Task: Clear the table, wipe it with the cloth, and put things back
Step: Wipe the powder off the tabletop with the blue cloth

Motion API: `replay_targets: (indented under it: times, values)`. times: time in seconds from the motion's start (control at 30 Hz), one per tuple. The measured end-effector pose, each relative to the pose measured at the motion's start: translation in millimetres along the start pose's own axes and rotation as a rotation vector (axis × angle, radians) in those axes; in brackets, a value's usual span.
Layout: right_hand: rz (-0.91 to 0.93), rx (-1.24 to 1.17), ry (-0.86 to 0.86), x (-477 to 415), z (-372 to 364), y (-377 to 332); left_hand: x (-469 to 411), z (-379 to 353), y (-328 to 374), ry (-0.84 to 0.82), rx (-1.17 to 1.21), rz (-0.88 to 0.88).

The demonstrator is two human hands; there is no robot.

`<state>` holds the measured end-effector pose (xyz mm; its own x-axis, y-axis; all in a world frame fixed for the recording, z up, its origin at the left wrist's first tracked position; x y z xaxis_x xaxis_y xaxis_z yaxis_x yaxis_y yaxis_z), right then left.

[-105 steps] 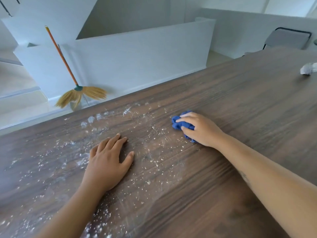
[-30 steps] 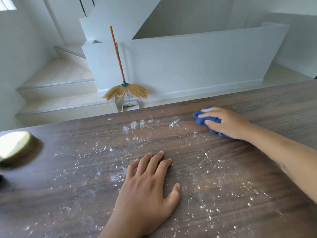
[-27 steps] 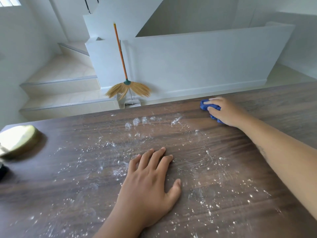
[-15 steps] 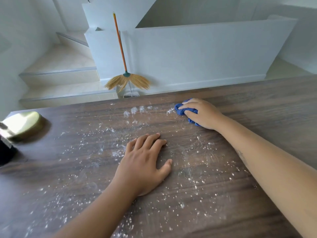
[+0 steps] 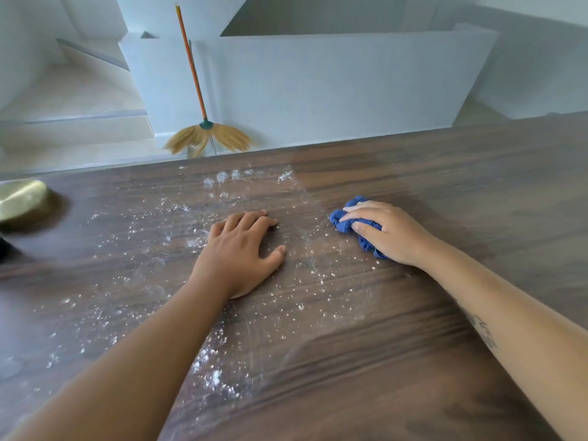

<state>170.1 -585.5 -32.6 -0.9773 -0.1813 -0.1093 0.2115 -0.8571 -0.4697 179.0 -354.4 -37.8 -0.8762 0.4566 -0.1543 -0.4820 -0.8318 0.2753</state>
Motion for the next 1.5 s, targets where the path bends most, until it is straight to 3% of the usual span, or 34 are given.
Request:
replay_targets:
  times: [0.23,0.47,0.63,0.77,0.83,0.93,1.0,1.07,1.23,1.37,1.5]
  values:
    - [-0.136,-0.056,0.045,68.2,8.8,-10.3,-0.1,-0.9,-1.7,-0.006,-0.014,-0.002]
    - [-0.472,-0.143,0.376,107.9,-0.1,-32.0,-0.5,0.9,-1.0,0.028,-0.014,-0.006]
    - [-0.483,0.009,0.403,99.0,-5.2,-51.7,-2.0,1.0,-0.2,0.037,-0.007,-0.018]
    - [-0.501,0.106,0.316,86.3,-18.4,-67.7,-1.9,2.6,0.4,0.040,-0.006,-0.021]
    - [-0.494,-0.003,0.285,85.1,-21.9,-68.4,-1.1,4.2,1.1,0.039,0.003,-0.023]
    - [-0.546,-0.446,0.351,101.6,-6.8,-58.5,-0.2,7.3,3.9,0.023,0.047,-0.030]
    - [-0.548,-0.487,0.391,108.6,12.7,-48.7,1.6,10.4,3.3,0.016,0.088,-0.012]
    - [-0.541,-0.338,0.327,105.0,27.8,-38.0,4.0,14.2,4.7,0.006,0.123,0.004]
    - [-0.562,-0.259,-0.151,98.2,3.2,-33.7,15.5,29.2,9.4,0.014,0.215,0.022]
    - [-0.552,-0.065,-0.169,97.7,0.4,-34.8,33.8,41.2,-8.3,0.021,0.155,0.051]
    - [-0.609,-0.173,-0.112,93.8,-2.2,-34.2,58.5,44.1,-42.6,0.018,0.111,0.141]
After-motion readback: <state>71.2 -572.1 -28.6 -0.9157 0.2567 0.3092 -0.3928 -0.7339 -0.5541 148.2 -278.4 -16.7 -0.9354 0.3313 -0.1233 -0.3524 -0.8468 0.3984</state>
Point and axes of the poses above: each hand's wrist, its own x-axis away from the middle knuckle, its own z-axis out of the back of the hand, y = z × x, the point moved 10 cm from there along -x, towards the middle knuckle, and after that the axes turned 4 degrees about x, right-handed, at the moved point
